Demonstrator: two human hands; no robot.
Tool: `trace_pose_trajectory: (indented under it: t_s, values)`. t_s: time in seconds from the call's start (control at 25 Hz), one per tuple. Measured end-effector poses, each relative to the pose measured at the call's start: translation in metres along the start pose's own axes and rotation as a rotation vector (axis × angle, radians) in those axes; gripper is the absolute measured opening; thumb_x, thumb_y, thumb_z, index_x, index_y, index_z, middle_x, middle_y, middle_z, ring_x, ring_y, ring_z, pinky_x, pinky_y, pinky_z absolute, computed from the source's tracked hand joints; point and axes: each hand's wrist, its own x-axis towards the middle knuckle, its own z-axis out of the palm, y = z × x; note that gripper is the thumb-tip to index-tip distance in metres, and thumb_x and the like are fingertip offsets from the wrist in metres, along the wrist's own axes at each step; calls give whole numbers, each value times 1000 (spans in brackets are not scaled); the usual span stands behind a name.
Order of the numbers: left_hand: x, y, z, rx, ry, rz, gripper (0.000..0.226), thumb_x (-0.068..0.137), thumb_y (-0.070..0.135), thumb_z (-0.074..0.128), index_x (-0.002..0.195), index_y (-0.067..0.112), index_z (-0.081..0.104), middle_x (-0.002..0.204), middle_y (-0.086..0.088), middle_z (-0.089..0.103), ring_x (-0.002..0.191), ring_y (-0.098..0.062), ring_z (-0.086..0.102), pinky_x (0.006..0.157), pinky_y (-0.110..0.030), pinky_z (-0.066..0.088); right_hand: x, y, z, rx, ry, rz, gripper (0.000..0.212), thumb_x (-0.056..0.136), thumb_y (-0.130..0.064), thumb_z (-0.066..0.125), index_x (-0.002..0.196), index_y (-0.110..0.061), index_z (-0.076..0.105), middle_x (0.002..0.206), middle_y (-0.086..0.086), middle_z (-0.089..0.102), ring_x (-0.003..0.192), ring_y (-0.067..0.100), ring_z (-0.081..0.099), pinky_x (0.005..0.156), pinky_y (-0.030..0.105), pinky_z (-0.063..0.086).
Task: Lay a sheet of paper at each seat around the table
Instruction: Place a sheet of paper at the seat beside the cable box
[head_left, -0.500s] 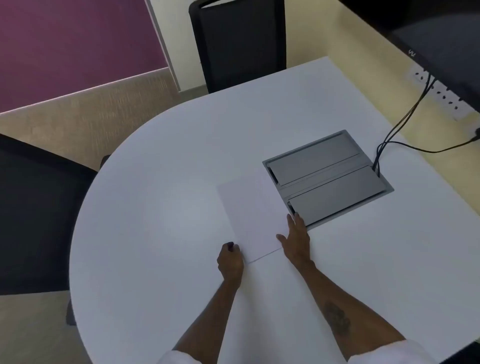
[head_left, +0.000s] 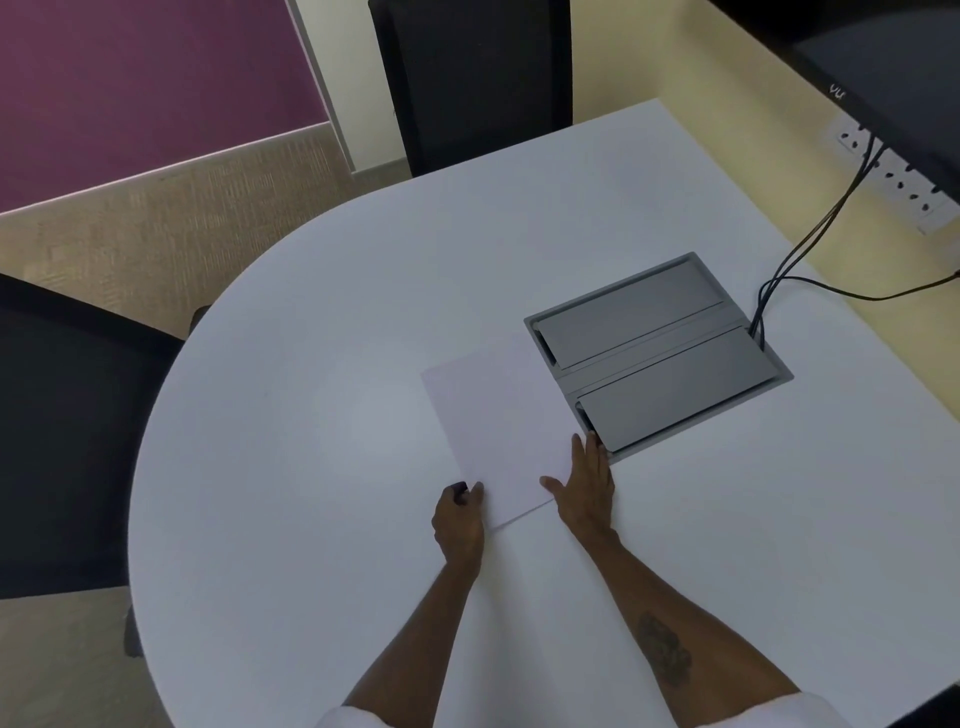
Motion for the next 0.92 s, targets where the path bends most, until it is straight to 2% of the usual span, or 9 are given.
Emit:
trace_pose_trajectory:
  t_s: [0.2,0.36,0.44,0.56,0.68,0.8,0.92]
  values:
    - [1,-1,-2,47,65,15,24,89,24,66,111,15,67,92,4,67,85,-19,61,79,-30,46,-5,-4,7,-73,13,-1,91,92,-46,62,159,-15,8,168,7,-3,156,27,-2,125,45,9]
    - [0,0,-8,62,97,13,25,90,15,63,114,15,68,104,-4,72,89,-23,62,87,-34,51,-11,-5,11,-61,11,1,87,93,-45,60,159,-16,11,168,5,-1,156,27,-1,124,46,8]
    - [2,-2,-13,50,95,13,26,90,12,62,115,14,69,108,-8,73,99,-29,66,93,-40,55,-14,-7,8,31,72,19,76,96,-40,58,157,-16,21,167,5,12,154,27,11,121,46,15]
    - [2,-7,-23,-28,58,23,26,91,10,63,116,11,68,109,-13,72,102,-34,67,92,-48,57,-16,-11,0,236,181,70,56,99,-27,55,150,-11,38,155,11,38,142,31,36,112,48,32]
    - [-5,-9,-30,-75,41,55,27,92,8,63,118,8,67,111,-15,70,105,-35,66,93,-51,56,-15,-10,-15,555,168,135,40,98,-13,56,136,-1,55,137,20,59,125,32,56,105,42,44]
    - [-18,-9,-33,-81,42,110,25,92,9,63,116,7,68,109,-15,69,106,-36,65,94,-52,56,-20,-3,-29,680,148,152,33,93,-4,61,125,2,65,122,21,67,110,30,62,99,40,49]
    - [-36,-9,-28,-78,40,153,21,93,14,62,112,8,69,105,-12,70,104,-34,65,93,-48,56,-29,9,-41,738,183,154,27,91,-3,63,117,4,68,111,21,71,94,24,60,90,35,49]
